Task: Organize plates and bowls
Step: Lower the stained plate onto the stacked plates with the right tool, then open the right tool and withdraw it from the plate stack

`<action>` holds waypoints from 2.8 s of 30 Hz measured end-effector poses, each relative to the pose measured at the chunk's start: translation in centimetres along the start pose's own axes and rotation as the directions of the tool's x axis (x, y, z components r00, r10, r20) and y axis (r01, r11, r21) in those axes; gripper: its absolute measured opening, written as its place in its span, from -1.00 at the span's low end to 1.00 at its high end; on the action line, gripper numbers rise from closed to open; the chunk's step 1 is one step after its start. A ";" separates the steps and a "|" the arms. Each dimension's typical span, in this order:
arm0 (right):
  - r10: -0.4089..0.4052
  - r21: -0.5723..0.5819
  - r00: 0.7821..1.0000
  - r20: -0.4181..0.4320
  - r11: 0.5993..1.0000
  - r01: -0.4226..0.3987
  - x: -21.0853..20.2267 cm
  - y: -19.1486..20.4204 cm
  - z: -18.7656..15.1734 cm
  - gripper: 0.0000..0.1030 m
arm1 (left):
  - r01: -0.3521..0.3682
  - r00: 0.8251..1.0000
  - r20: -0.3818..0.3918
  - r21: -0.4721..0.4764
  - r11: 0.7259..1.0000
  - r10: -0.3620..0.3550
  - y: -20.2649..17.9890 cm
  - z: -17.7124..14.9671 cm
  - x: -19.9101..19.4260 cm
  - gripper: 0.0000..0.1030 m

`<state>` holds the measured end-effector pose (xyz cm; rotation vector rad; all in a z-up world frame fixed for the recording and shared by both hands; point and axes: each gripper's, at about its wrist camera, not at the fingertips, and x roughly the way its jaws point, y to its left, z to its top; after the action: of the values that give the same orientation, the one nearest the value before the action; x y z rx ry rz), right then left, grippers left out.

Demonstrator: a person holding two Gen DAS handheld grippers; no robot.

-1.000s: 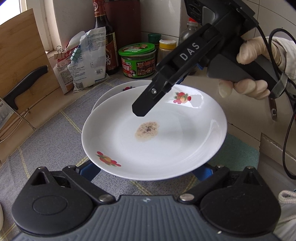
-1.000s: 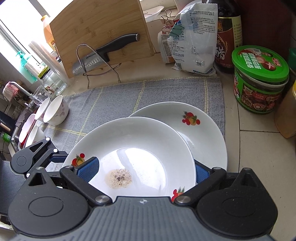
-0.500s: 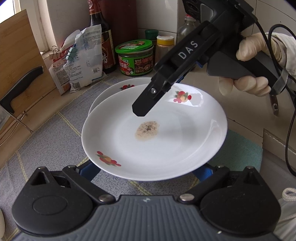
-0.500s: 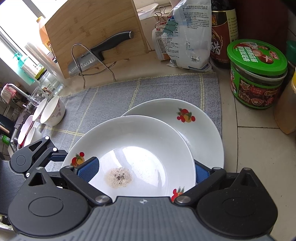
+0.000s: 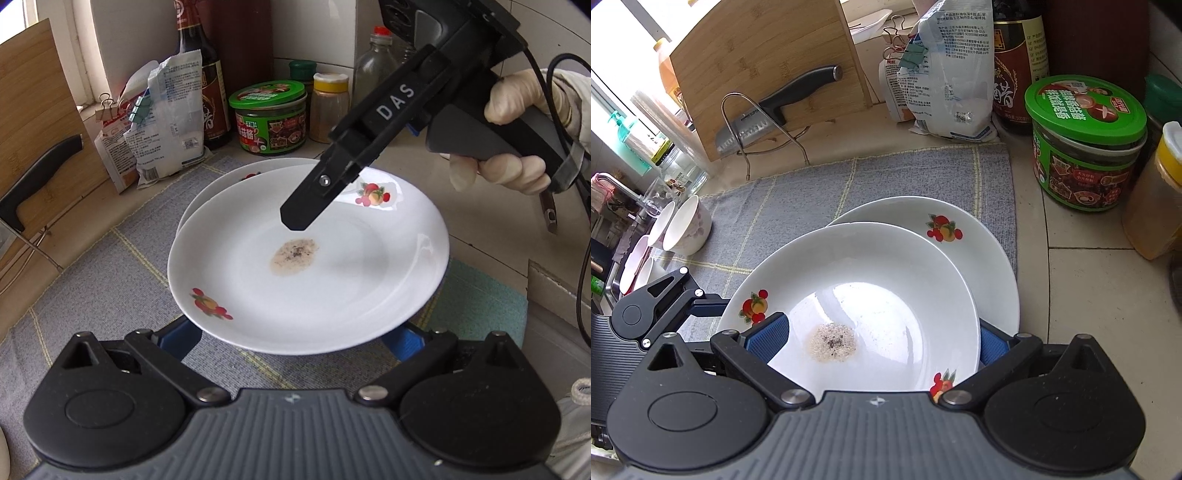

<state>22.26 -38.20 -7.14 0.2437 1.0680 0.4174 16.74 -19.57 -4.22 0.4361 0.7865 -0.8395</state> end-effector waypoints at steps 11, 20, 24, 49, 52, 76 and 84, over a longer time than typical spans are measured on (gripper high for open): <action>-0.032 0.026 0.999 0.005 0.999 0.031 -0.6 -0.4 -0.6 1.00 | -0.015 1.000 0.023 0.010 1.000 0.014 0.7 0.1 0.4 0.96; -0.068 0.023 0.998 0.015 0.997 0.068 -1.6 0.0 -0.7 1.00 | 0.005 0.999 0.049 0.046 0.999 -0.007 -0.1 0.5 0.9 0.97; -0.080 0.019 0.997 0.014 0.997 0.080 -1.8 0.3 -0.8 1.00 | 0.010 0.999 0.046 0.040 0.999 -0.012 0.0 0.5 1.2 0.98; -0.200 -0.008 0.979 -0.024 0.980 0.200 -1.7 1.7 -1.7 1.00 | -0.028 0.995 0.096 0.015 0.999 0.027 -0.5 0.2 -0.1 0.99; -0.214 -0.032 0.977 -0.007 0.976 0.213 -1.9 2.1 -2.0 1.00 | -0.049 0.990 0.129 -0.004 0.999 0.049 -0.2 0.3 -0.8 0.99; -0.120 -0.425 0.958 0.262 0.877 0.226 -0.3 11.4 -3.6 1.00 | -0.396 0.888 0.058 -0.409 0.822 0.457 2.3 -5.5 -8.8 0.99; -0.073 -0.461 0.968 0.240 0.869 0.179 1.3 14.2 -5.0 1.00 | -0.417 0.880 0.008 -0.463 0.782 0.474 3.9 -8.7 -10.7 0.99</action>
<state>15.39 -24.96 -4.92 -0.2221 0.7319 0.5114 11.57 -6.52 -1.46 0.1378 0.6937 -0.2158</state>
